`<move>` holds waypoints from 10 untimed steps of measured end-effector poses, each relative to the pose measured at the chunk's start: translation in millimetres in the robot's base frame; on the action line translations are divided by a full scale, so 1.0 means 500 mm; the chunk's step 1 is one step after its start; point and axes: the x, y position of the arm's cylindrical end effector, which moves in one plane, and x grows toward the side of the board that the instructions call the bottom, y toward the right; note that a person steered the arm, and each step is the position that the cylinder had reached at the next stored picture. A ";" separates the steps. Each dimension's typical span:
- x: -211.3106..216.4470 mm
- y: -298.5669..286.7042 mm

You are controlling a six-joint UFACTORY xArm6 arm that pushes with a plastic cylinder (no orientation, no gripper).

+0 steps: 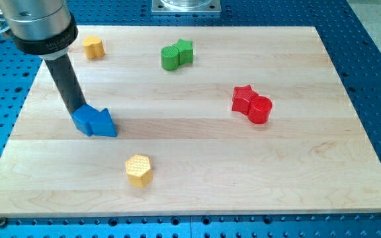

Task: Push the hexagon to the center of the board

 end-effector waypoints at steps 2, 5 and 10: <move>0.229 -0.052; 0.278 0.242; 0.136 0.311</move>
